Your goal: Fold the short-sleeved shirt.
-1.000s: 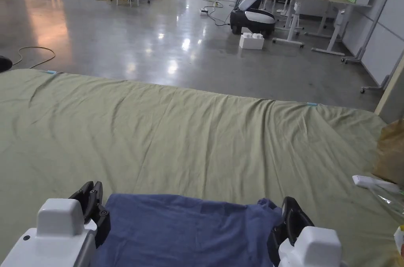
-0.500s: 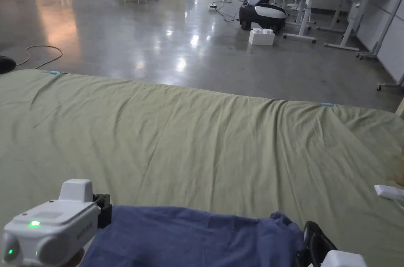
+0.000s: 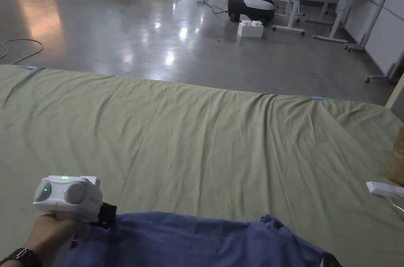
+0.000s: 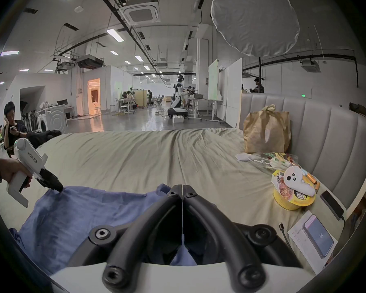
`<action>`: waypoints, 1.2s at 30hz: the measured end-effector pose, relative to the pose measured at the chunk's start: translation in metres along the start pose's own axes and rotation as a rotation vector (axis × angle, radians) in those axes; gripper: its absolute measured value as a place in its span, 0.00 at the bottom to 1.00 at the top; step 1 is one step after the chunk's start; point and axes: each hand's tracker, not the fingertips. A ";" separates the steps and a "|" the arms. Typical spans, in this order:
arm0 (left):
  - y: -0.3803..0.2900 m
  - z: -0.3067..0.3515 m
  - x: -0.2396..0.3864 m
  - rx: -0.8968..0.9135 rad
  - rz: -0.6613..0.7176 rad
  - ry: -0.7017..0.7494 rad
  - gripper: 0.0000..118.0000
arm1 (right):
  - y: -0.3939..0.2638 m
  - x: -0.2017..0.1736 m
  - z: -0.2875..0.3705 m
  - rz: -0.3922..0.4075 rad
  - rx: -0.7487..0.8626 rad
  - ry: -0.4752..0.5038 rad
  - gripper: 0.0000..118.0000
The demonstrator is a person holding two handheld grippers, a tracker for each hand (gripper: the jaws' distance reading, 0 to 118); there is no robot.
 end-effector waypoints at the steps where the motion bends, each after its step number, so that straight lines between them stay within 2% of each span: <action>1: -0.003 -0.001 0.004 0.016 -0.027 0.000 0.55 | -0.002 0.004 -0.001 0.000 -0.009 -0.007 0.01; 3: -0.007 0.004 0.012 0.066 -0.044 0.037 0.52 | -0.005 0.012 -0.002 -0.003 -0.025 -0.020 0.01; 7: -0.017 0.012 0.025 0.100 -0.101 0.023 0.21 | -0.009 0.033 -0.016 -0.022 -0.122 -0.072 0.02; 8: -0.019 0.013 0.027 0.109 -0.118 0.028 0.16 | -0.010 0.039 -0.024 -0.035 -0.163 -0.073 0.07; 9: -0.020 0.013 0.027 0.112 -0.121 0.026 0.12 | -0.010 0.044 -0.030 -0.039 -0.201 -0.077 0.16; 11: -0.020 0.014 0.022 0.127 -0.144 0.028 0.09 | -0.010 0.058 -0.052 -0.055 -0.299 -0.058 0.40; 12: -0.021 0.015 0.020 0.129 -0.120 0.014 0.08 | -0.013 0.066 -0.065 -0.061 -0.333 -0.049 0.46; 14: -0.023 0.019 0.015 0.147 -0.094 -0.008 0.07 | -0.015 0.077 -0.089 -0.033 -0.419 -0.047 0.48; 15: -0.024 0.023 0.013 0.169 -0.081 -0.016 0.07 | -0.016 0.080 -0.101 -0.013 -0.446 -0.044 0.48; 18: -0.029 0.036 0.014 0.210 -0.087 -0.015 0.06 | -0.035 0.096 -0.149 -0.020 -0.523 0.000 0.48; 21: -0.034 0.045 0.014 0.234 -0.084 -0.025 0.06 | -0.038 0.082 -0.170 -0.025 -0.637 0.041 0.48; 22: -0.035 0.047 0.014 0.242 -0.087 -0.028 0.06 | -0.042 0.078 -0.177 -0.013 -0.652 0.056 0.44; 24: -0.039 0.051 0.014 0.265 -0.098 -0.031 0.06 | -0.055 0.077 -0.197 0.021 -0.712 0.059 0.26; 27: -0.046 0.060 0.011 0.284 -0.101 -0.031 0.06 | -0.061 0.072 -0.202 0.042 -0.689 0.085 0.05; 31: -0.049 0.077 0.004 0.341 -0.102 -0.020 0.06 | -0.050 0.059 -0.177 0.019 -0.652 0.103 0.02; 32: -0.049 0.082 0.003 0.359 -0.106 -0.023 0.06 | -0.044 0.067 -0.179 0.015 -0.605 0.120 0.02; 34: -0.048 0.098 0.002 0.393 -0.105 -0.025 0.06 | -0.024 0.071 -0.169 0.051 -0.519 0.097 0.02; 36: -0.045 0.113 -0.002 0.427 -0.109 -0.035 0.06 | -0.003 0.080 -0.164 0.052 -0.454 0.078 0.02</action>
